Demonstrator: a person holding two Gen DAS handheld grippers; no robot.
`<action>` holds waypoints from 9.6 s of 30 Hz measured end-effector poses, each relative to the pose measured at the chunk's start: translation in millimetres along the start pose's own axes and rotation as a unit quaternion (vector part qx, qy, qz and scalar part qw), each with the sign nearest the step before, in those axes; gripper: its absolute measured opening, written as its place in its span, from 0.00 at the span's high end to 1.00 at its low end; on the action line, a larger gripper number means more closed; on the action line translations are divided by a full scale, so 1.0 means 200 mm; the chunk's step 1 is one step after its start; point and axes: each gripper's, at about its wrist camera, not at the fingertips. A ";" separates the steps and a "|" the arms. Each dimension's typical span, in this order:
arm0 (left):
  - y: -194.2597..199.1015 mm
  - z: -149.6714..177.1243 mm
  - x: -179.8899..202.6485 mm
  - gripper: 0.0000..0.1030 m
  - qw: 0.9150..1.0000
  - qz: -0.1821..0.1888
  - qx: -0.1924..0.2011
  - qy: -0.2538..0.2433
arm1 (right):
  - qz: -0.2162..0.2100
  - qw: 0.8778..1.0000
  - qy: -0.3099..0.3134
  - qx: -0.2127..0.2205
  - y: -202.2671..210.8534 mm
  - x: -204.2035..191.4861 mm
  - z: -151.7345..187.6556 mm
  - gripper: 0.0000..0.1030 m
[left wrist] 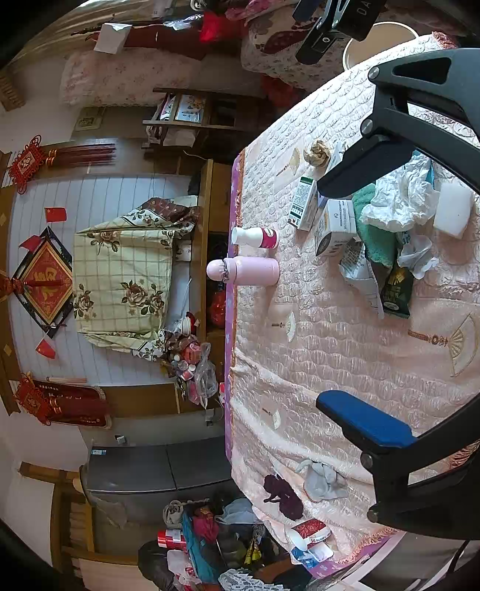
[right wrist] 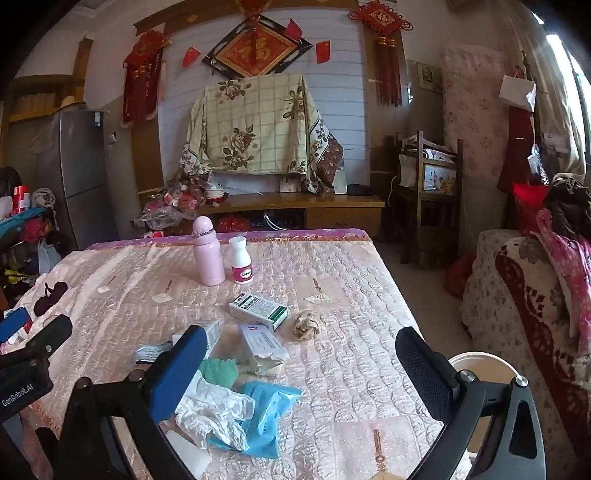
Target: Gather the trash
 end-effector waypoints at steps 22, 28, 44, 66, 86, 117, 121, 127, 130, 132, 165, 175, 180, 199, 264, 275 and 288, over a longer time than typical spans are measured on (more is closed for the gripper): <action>0.00 -0.01 0.02 0.00 1.000 0.000 0.006 -0.003 | -0.004 1.000 -0.009 -0.002 0.01 0.01 -0.02 0.00; 0.00 -0.02 0.03 0.00 1.000 -0.003 0.009 -0.004 | -0.007 1.000 -0.010 0.001 0.00 0.02 -0.01 0.00; -0.01 -0.01 0.01 0.00 1.000 -0.011 0.008 -0.003 | -0.003 1.000 0.009 -0.007 -0.01 -0.01 0.01 0.00; -0.03 0.00 -0.01 0.00 1.000 -0.009 0.009 0.004 | 0.000 1.000 0.020 -0.020 -0.03 -0.01 0.02 0.00; -0.10 0.02 -0.06 0.00 1.000 -0.004 -0.005 0.016 | -0.007 0.999 0.032 -0.019 -0.08 -0.04 0.05 0.00; -0.31 0.09 -0.20 0.00 0.998 -0.023 -0.053 0.025 | -0.013 0.997 0.037 -0.072 -0.30 -0.05 0.14 0.00; -0.32 0.10 -0.25 0.00 0.998 -0.012 -0.066 0.022 | -0.010 0.996 0.049 -0.079 -0.33 -0.05 0.15 0.00; -0.35 0.16 -0.37 0.00 0.994 0.015 -0.107 0.033 | -0.035 0.991 0.064 -0.113 -0.39 -0.01 0.23 0.00; -0.36 0.19 -0.42 0.00 0.992 0.015 -0.118 0.031 | -0.070 0.987 0.059 -0.131 -0.40 -0.01 0.26 0.00; -0.36 0.21 -0.43 0.00 0.992 0.012 -0.123 0.023 | -0.102 0.983 0.060 -0.141 -0.40 -0.05 0.28 0.06; -1.29 0.02 0.06 0.45 0.929 0.117 -0.350 0.022 | -0.210 0.949 0.107 -0.210 -0.62 -0.47 0.45 0.23; -0.98 -0.23 -0.04 0.45 0.954 0.128 -0.269 0.030 | -0.216 0.948 0.108 -0.207 -0.62 -0.47 0.44 0.93; -0.88 -0.29 -0.04 0.45 0.961 0.132 -0.243 0.030 | -0.224 0.951 0.093 -0.194 -0.58 -0.40 0.34 0.91; -0.79 -0.26 -0.02 0.45 0.962 0.136 -0.234 0.017 | -0.248 0.938 0.100 -0.219 -0.55 -0.43 0.42 0.17; -0.96 0.26 1.88 0.34 0.884 0.343 -0.303 -0.099 | 0.124 0.945 -0.204 -0.223 -0.76 1.71 0.57 0.24; -0.84 0.11 1.60 0.34 0.921 0.279 -0.250 -0.109 | 0.115 0.956 -0.158 -0.218 -0.74 1.51 0.51 0.24; -0.61 -0.08 1.20 0.34 0.952 0.211 -0.190 -0.115 | 0.068 0.977 -0.104 -0.175 -0.57 1.07 0.30 0.24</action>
Point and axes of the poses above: each gripper's, at about its wrist camera, not at the fingertips, and y roughly against the way its jaws point, x to its right, z to its underside, and after that the axes turned 12 degrees about z, right-handed
